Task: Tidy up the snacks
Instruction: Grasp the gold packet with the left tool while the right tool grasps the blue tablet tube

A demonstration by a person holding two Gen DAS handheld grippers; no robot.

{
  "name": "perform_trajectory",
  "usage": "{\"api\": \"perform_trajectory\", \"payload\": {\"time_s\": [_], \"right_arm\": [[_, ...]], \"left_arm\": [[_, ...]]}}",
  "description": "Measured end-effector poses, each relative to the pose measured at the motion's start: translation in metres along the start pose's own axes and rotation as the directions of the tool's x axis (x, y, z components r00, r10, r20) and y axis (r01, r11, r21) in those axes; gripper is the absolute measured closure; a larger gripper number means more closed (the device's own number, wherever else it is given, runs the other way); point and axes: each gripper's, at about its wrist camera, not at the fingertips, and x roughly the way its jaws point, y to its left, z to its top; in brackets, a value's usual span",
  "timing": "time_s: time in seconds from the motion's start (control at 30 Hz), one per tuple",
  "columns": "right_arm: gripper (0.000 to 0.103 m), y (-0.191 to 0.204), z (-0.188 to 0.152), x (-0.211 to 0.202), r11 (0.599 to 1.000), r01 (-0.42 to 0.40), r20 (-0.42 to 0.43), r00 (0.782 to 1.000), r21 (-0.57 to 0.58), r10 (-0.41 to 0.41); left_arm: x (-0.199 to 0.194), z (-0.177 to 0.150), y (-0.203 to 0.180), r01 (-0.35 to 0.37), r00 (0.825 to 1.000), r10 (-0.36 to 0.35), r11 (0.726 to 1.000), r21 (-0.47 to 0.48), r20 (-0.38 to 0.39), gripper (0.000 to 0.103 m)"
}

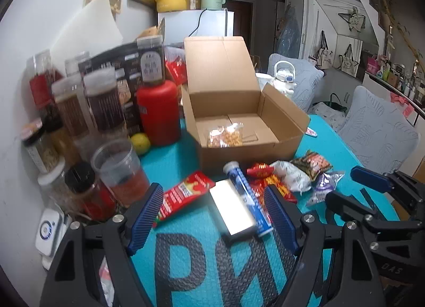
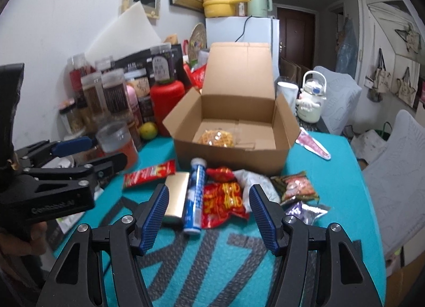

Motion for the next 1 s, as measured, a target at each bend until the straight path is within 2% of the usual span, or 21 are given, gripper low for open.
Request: {"api": "perform_trajectory", "payload": {"time_s": [0.23,0.47,0.63,1.0], "right_arm": [[0.04,0.003,-0.019,0.025,0.999,-0.045,-0.047,0.998,0.015,0.045],[0.047,0.007,-0.031,0.064,0.996,-0.091,-0.124,0.988,0.017,0.093],[0.054,0.003,-0.031,0.094,0.996,-0.086,-0.179,0.98,0.02,0.088],[0.061,-0.001,-0.022,0.145,0.995,-0.101,-0.284,0.953,0.028,0.104]], "left_arm": [[0.017,-0.022,0.01,0.007,0.998,-0.008,1.0,-0.01,-0.057,0.025],[0.039,-0.036,0.025,-0.015,0.994,0.009,0.999,-0.052,-0.112,0.025],[0.055,-0.042,0.033,-0.013,0.989,-0.002,0.995,-0.097,-0.147,0.025],[0.085,-0.038,0.047,-0.015,0.976,-0.013,0.992,-0.126,-0.217,0.025]]}}
